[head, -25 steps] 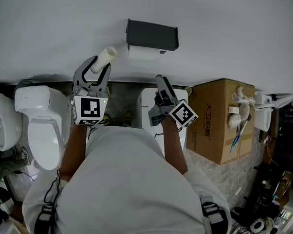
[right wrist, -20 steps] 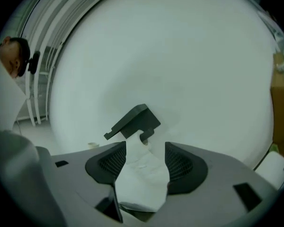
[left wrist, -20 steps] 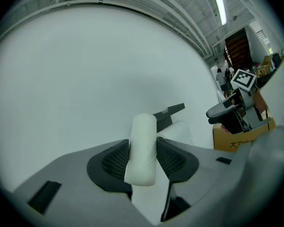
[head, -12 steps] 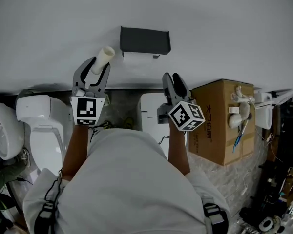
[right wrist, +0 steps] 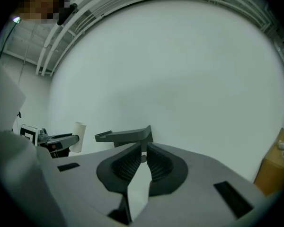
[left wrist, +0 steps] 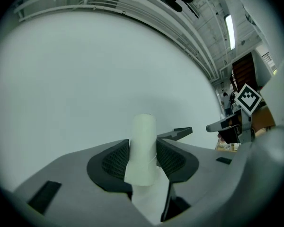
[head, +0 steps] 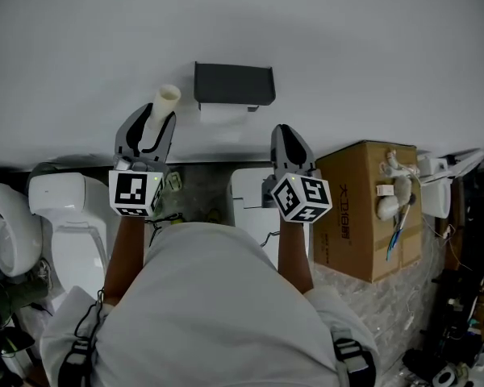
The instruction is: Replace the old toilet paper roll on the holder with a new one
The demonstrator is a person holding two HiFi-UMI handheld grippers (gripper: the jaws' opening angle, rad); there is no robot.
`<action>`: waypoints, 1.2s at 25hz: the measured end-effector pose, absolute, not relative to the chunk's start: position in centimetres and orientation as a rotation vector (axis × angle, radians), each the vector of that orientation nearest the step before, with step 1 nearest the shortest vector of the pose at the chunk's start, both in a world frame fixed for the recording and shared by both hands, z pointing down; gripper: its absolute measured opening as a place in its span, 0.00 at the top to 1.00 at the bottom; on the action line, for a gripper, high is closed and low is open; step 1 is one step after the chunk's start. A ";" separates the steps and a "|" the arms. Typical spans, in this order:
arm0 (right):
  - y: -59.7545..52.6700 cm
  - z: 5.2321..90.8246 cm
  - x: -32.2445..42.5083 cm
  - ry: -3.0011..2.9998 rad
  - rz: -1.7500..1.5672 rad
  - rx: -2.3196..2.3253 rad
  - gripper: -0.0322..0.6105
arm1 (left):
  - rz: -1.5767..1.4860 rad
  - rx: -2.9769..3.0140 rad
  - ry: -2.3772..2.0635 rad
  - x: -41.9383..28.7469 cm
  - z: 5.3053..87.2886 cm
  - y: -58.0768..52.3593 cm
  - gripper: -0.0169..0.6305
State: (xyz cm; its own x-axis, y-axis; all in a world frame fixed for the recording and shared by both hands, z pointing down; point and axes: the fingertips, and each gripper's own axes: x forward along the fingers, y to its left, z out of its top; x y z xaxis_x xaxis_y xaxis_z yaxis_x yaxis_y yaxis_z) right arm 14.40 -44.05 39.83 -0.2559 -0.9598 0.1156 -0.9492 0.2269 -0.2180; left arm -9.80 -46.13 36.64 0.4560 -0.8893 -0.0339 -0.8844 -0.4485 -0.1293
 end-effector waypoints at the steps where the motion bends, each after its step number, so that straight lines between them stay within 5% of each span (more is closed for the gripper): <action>1: -44.1 39.8 14.4 2.428 -0.370 -1.896 0.89 | -0.052 -2.566 1.583 -9.9 36.5 -46.1 0.66; 30: -44.6 38.7 12.5 2.525 -0.206 -1.895 0.94 | 0.025 -2.528 1.718 -13.6 35.7 -45.8 0.66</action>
